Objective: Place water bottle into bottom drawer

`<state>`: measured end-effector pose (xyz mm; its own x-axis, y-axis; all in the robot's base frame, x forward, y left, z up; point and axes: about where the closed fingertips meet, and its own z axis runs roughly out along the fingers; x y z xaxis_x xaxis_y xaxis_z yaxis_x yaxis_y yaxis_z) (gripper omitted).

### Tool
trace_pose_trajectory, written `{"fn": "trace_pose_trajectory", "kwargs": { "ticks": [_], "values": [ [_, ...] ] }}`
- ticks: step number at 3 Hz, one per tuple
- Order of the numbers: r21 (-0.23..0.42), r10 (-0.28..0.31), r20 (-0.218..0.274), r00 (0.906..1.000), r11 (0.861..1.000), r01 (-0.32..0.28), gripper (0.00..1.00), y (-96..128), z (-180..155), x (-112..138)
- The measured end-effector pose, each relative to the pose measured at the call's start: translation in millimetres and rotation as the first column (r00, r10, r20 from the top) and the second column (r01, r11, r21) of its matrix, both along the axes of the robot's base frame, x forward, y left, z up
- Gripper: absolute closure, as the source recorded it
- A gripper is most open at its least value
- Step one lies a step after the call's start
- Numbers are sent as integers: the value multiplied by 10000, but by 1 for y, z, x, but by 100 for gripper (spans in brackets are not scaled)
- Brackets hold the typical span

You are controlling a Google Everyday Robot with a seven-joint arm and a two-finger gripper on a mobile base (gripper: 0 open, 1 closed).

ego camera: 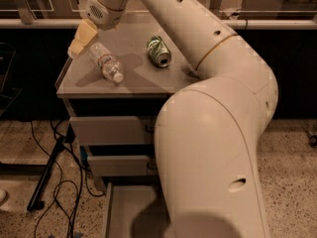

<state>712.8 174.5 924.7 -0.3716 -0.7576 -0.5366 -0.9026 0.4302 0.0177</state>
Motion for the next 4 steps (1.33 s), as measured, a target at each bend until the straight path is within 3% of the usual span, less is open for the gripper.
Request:
{"fn": "trace_pose_trajectory", "kwargs": {
  "ticks": [1,4],
  "values": [
    [-154,-402,-628,9972,9991,393,0,3,-38,25],
    [-331,-402,-978,9944,9988,371,0,15,-65,33]
  ]
}}
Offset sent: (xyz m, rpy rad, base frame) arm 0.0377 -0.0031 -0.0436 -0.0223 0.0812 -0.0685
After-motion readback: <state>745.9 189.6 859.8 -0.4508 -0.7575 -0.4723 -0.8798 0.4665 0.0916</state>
